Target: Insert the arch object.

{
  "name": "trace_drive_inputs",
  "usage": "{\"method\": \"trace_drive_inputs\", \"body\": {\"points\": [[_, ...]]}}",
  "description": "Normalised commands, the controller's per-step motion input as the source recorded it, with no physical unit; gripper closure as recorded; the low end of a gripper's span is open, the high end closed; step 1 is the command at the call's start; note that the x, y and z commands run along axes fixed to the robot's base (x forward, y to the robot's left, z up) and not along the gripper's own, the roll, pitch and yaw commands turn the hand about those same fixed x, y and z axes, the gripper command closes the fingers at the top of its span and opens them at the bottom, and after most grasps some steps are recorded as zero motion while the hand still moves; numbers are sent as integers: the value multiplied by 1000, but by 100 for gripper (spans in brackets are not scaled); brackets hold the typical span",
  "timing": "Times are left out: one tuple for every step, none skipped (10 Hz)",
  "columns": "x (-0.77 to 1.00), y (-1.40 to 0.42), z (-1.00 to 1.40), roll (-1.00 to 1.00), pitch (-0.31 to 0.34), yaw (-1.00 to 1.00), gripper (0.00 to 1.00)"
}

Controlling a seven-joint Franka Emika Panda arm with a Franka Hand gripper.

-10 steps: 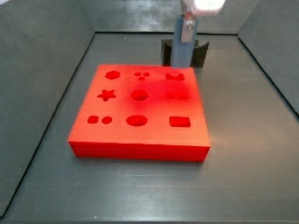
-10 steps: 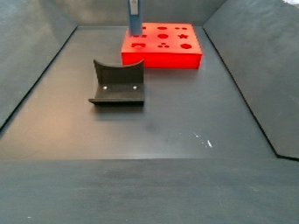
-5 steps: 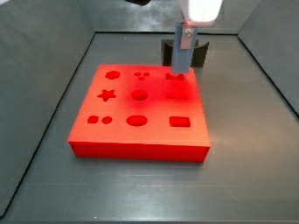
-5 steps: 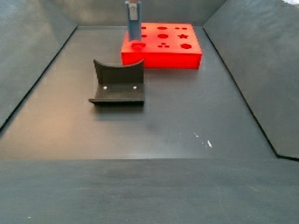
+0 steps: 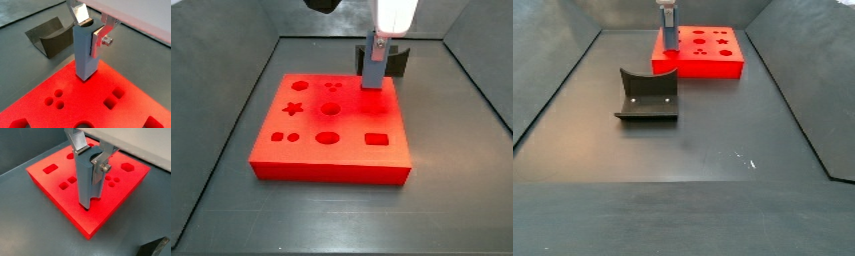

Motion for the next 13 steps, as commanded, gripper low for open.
{"method": "trace_drive_inputs", "body": {"points": [[94,0,-43,31,0,-351,100],[94,0,-23,13,0,-343,100],[17,0,-6,11,0,-226,100],[0,0,-11,0,0,-111,100],[0,0,-37,0,0,-60,100],[34,0,-80,0,0,-94,100],[0,0,-97,11,0,-46,100],[0,0,-91,29,-7,0,100],[29,-9,-49,21,-1,114,100],[57,0,-54,20,0,111,100],[69,0,-71,31,0,74,100],[20,0,-111,51,0,71,100],[14,0,-91,36,0,97,100]]}}
